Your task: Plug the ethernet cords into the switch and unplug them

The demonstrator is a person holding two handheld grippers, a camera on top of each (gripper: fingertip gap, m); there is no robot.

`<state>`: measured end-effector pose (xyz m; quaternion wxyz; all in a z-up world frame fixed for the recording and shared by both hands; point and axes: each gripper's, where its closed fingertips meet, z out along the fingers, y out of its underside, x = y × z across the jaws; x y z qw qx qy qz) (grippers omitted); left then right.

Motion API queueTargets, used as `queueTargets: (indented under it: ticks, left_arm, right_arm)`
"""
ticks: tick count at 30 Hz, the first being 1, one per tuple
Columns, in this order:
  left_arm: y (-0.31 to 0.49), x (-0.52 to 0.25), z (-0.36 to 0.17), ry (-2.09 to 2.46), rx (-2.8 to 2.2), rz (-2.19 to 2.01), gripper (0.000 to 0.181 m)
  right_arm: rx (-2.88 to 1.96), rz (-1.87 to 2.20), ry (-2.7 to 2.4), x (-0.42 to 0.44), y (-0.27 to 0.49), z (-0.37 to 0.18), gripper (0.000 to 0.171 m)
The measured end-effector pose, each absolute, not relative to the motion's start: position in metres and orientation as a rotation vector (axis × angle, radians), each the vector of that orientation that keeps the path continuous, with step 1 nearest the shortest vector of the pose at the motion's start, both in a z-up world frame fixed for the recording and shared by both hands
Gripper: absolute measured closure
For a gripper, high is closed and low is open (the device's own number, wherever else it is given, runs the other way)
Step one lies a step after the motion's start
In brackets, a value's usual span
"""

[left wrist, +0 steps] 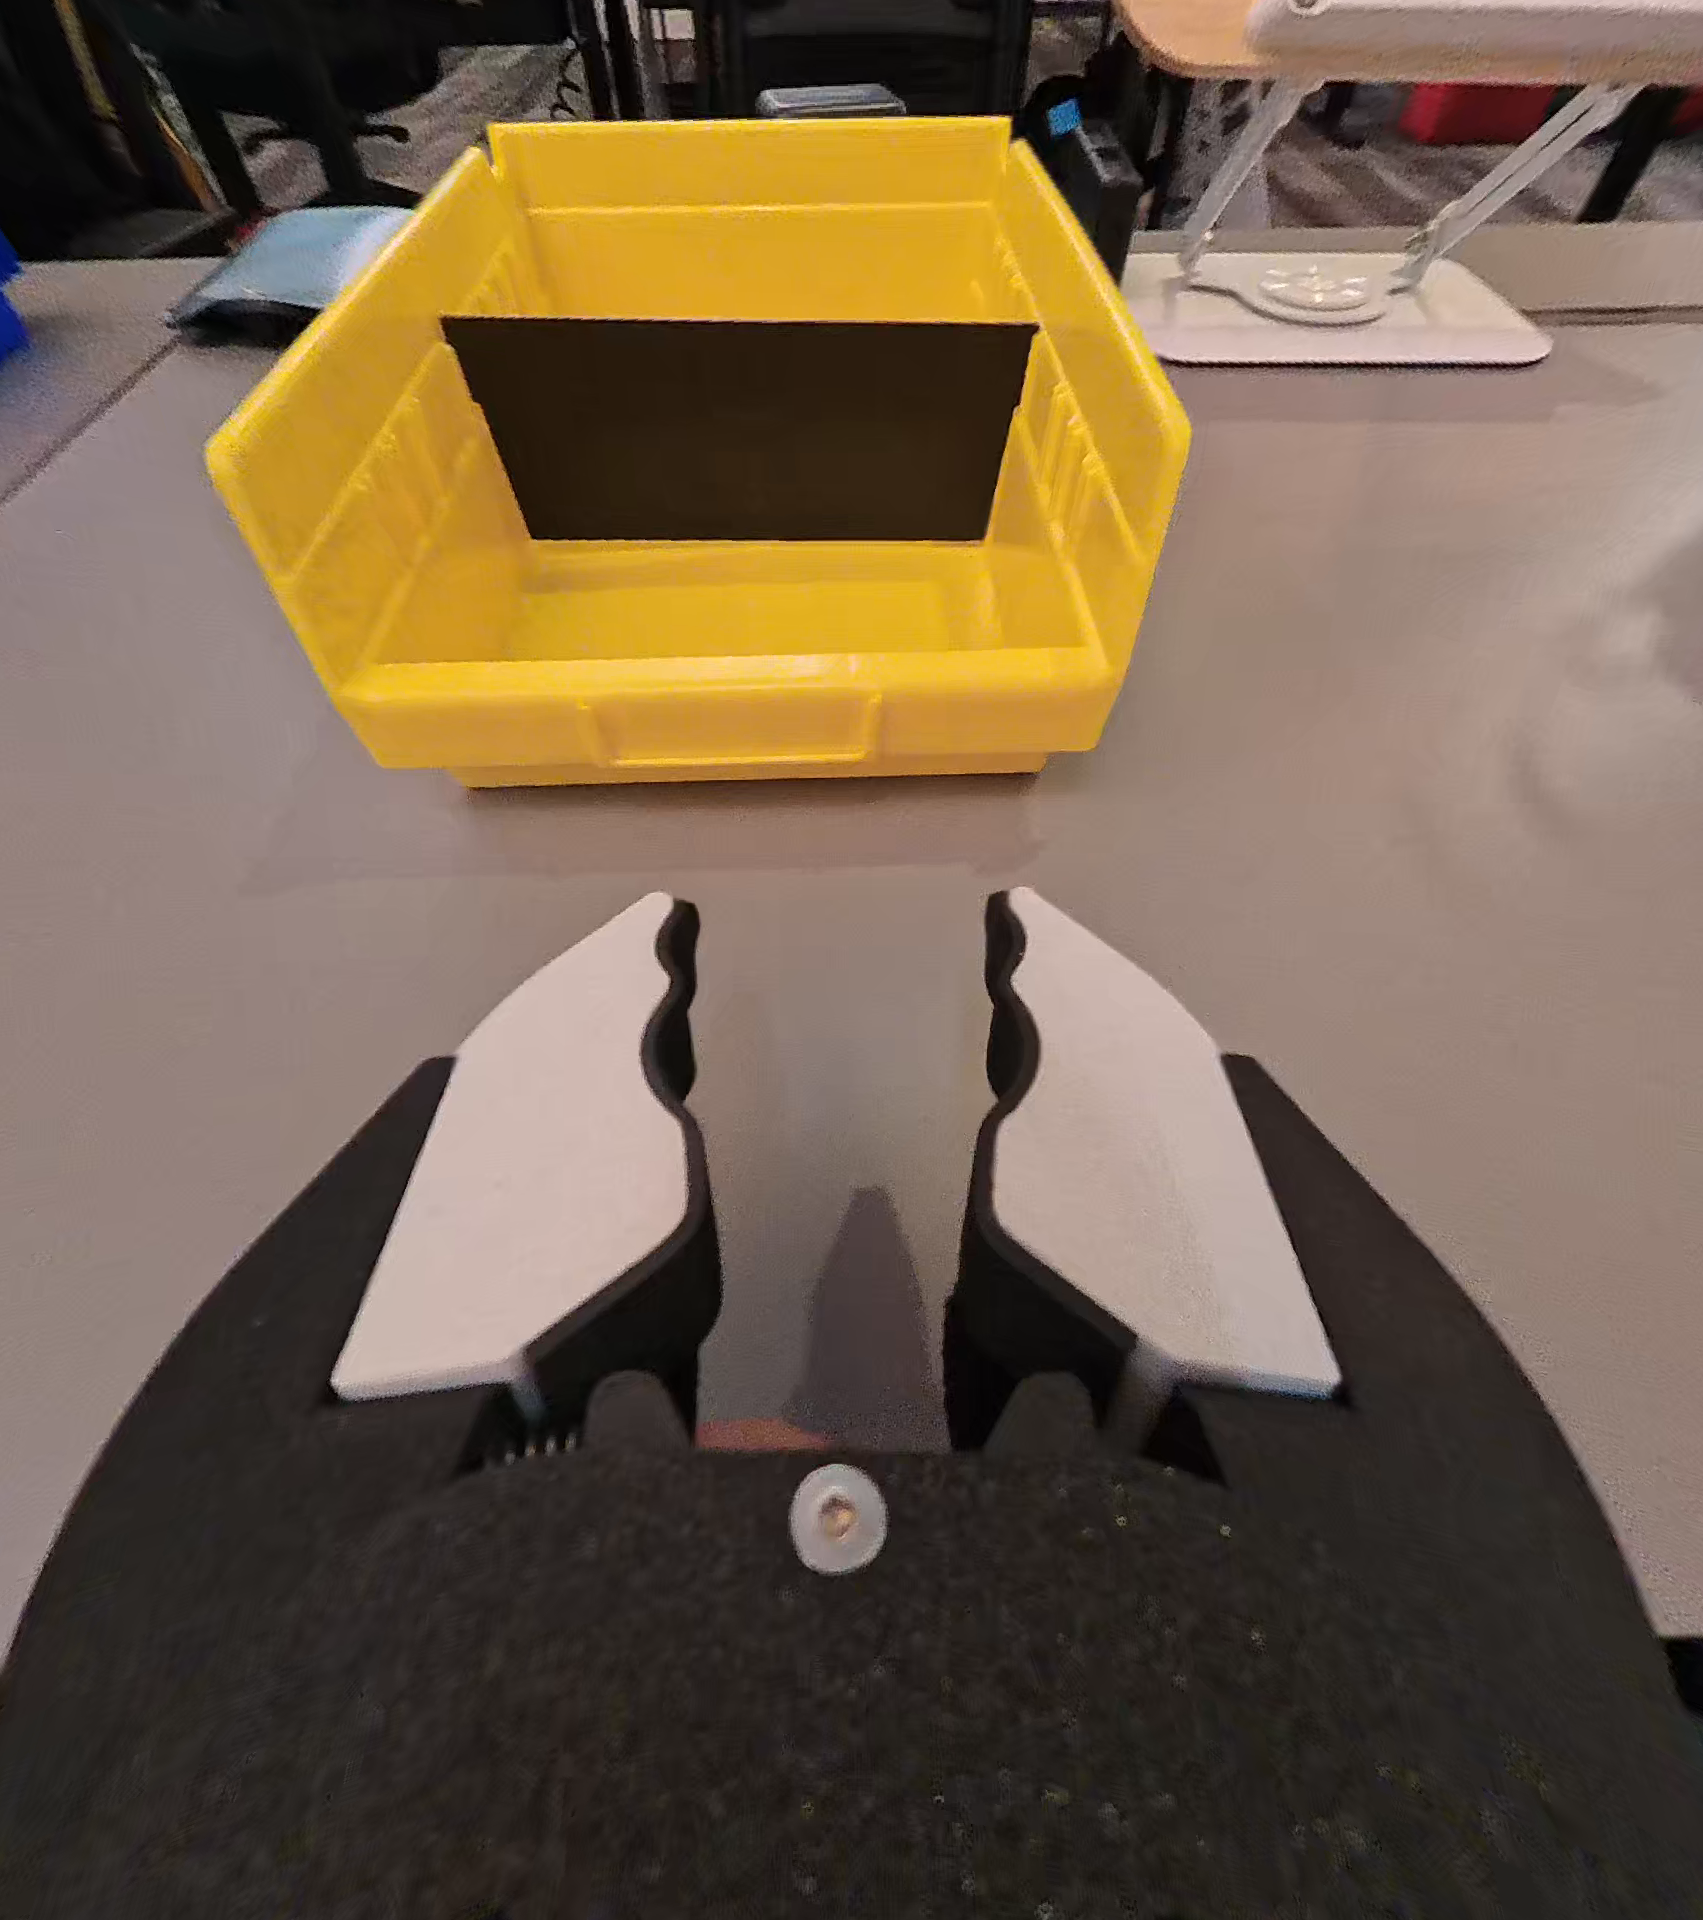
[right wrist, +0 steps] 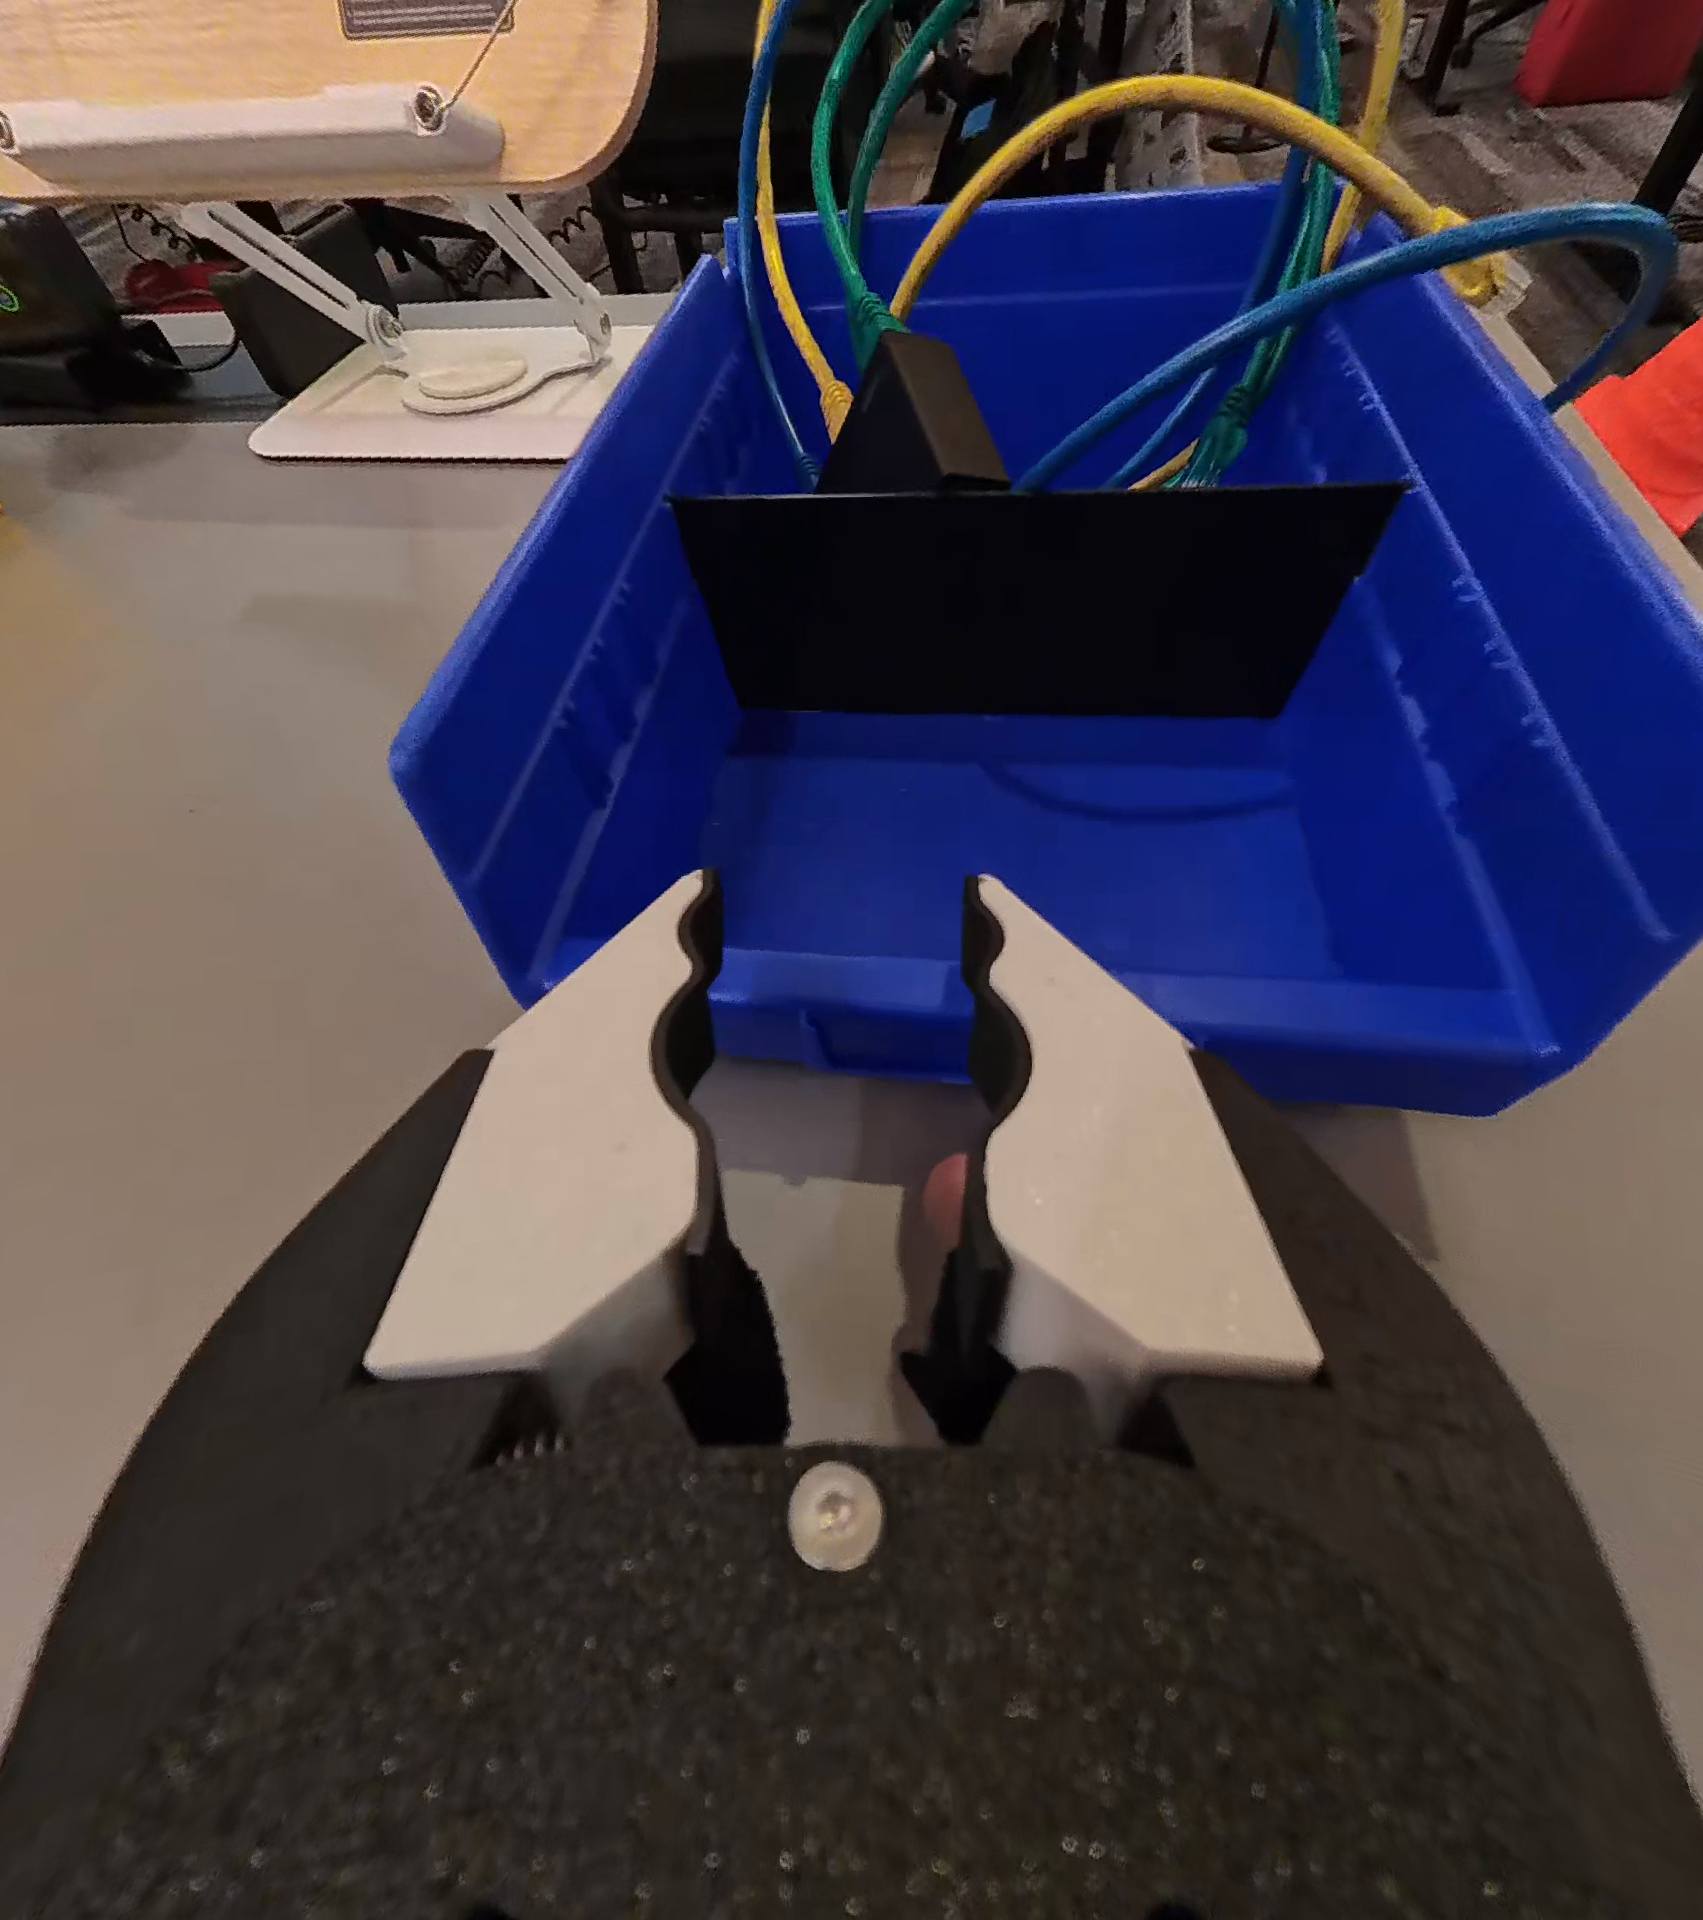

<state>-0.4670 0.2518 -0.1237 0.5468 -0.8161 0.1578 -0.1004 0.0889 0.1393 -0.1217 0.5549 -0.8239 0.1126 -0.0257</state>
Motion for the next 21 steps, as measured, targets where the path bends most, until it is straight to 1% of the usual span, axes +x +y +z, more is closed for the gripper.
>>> queueTargets:
  ticks: [2, 4, 8, 11, 16, 19, 21]
  left_arm:
    - [0.251, -0.469, -0.123, 0.364, -1.921, -0.166, 0.13]
    - [0.25, -0.471, -0.118, 0.353, -1.886, -0.107, 0.136]
    - [0.244, -0.464, -0.11, 0.363, -1.85, -0.125, 0.134]
    - [0.237, -0.459, -0.114, 0.37, -1.867, -0.16, 0.133]
    - [0.226, -0.458, -0.12, 0.383, -1.887, -0.176, 0.129]
    - [0.218, -0.453, -0.12, 0.405, -1.873, -0.195, 0.133]
    - [0.213, -0.443, -0.113, 0.423, -1.842, -0.219, 0.137]
  right_arm:
    - [-1.944, -0.057, 0.257, 0.086, 0.142, -0.121, 0.126]
    - [-1.918, -0.028, 0.243, 0.079, 0.144, -0.115, 0.126]
    - [-1.844, 0.116, 0.17, 0.038, 0.15, -0.094, 0.121]
    - [-1.873, 0.098, 0.104, 0.012, 0.164, -0.101, 0.119]
    - [-1.926, 0.019, 0.058, -0.003, 0.189, -0.11, 0.123]
    - [-1.93, 0.044, 0.039, -0.019, 0.191, -0.11, 0.122]
    - [-1.928, 0.135, 0.009, -0.04, 0.19, -0.109, 0.122]
